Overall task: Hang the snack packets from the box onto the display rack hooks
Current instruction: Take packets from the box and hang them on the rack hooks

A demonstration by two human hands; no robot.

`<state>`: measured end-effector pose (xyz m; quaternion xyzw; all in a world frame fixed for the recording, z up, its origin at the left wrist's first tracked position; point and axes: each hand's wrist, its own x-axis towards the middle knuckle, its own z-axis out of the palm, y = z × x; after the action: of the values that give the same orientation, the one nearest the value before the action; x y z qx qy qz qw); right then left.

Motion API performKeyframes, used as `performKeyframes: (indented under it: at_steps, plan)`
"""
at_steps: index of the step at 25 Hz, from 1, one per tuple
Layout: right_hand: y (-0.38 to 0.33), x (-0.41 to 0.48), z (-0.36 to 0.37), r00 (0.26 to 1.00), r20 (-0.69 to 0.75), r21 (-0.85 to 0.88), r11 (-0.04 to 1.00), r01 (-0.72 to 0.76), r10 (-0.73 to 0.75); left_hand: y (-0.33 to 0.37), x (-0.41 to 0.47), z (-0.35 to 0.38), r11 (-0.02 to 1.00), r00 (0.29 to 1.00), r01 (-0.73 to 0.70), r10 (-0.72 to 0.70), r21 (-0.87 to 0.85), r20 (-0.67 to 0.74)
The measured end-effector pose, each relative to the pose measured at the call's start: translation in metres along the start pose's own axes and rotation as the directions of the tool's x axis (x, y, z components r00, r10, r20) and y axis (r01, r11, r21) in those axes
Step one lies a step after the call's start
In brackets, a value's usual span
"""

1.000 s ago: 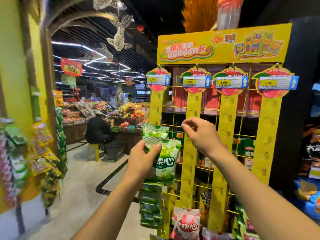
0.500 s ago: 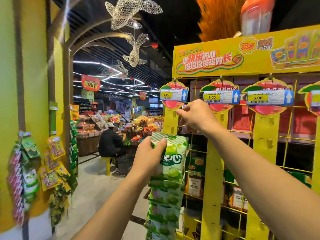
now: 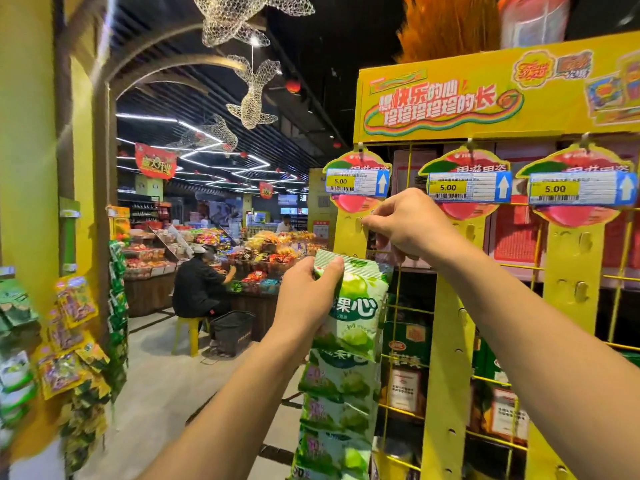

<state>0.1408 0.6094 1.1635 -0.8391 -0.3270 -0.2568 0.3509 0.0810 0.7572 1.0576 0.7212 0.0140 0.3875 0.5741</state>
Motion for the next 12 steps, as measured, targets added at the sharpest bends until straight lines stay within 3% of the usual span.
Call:
performKeyframes:
  at_steps: [12]
  plan:
    - [-0.010,-0.008,-0.003,0.997,0.027,0.120,0.990,-0.071,0.068,0.002,0.024,0.004,0.999,0.999,-0.054,0.054,-0.004,-0.007]
